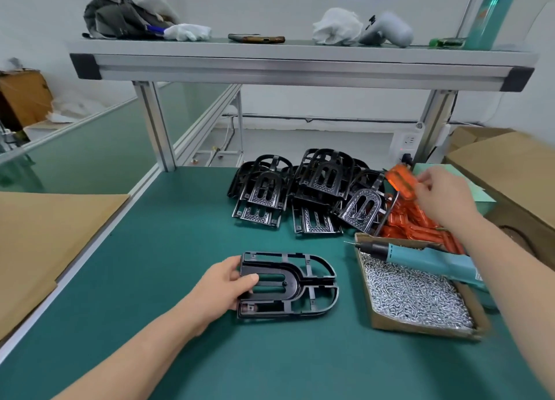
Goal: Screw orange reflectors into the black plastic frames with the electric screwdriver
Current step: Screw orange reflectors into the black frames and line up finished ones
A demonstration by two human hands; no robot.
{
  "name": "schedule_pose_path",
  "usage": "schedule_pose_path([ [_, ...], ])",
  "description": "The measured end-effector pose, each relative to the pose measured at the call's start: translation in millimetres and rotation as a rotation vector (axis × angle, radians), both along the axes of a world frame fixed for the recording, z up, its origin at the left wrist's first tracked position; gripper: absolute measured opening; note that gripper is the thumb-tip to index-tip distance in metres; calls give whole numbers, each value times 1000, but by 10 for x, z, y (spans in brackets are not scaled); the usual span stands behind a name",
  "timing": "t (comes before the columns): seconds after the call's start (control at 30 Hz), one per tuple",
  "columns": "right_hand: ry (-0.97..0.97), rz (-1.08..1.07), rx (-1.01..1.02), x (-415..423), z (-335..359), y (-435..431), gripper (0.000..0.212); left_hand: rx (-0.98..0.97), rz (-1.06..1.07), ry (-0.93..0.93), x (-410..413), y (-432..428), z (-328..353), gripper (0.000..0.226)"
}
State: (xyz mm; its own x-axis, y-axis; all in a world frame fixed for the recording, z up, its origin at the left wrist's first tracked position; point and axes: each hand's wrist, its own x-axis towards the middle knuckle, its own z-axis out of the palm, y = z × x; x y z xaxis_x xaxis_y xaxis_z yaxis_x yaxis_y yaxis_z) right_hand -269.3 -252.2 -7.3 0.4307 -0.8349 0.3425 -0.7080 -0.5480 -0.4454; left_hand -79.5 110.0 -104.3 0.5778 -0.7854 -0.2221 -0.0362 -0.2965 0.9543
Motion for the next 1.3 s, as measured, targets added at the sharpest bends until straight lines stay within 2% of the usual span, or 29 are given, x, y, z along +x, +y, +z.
schedule_pose_path([
  [0.1, -99, 187, 138, 40, 26, 376, 5, 27, 66, -190, 4, 9, -116, 49],
  [0.2, -140, 309, 205, 109, -2, 725, 14, 41, 131, -183, 21, -26, -158, 59],
  [0.33, -171, 405, 332, 206, -100, 1052, 14, 73, 150, -173, 55, -80, -105, 44],
  [0.47, -160, 474, 370, 298, -195, 1238, 15, 109, 163, -190, 168, -180, -33, 31],
  [0.57, -158, 495, 429, 346, -273, 1360, 14, 151, 267, -240, 145, -276, -46, 28],
  [0.7, -188, 505, 536, 391, -365, 1562, 16, 154, 328, -438, -52, -259, -79, 25],
  [0.83, -229, 515, 693, 436, -461, 1743, 14, 111, 323, -460, -156, -147, -81, 26],
  [1.0, -169, 574, 706, 435, -549, 1836, 12, -8, 451, -484, -350, -64, -97, 24],
  [1.1, -156, 588, 701, 445, -604, 1856, 13, -15, 513, -545, -389, -41, -98, 25],
  [1.2, -155, 594, 712, 463, -643, 1868, 15, 7, 504, -629, -415, -35, -96, 27],
  [1.3, -144, 601, 712, 472, -649, 1866, 17, 0, 488, -665, -460, -17, -101, 19],
])
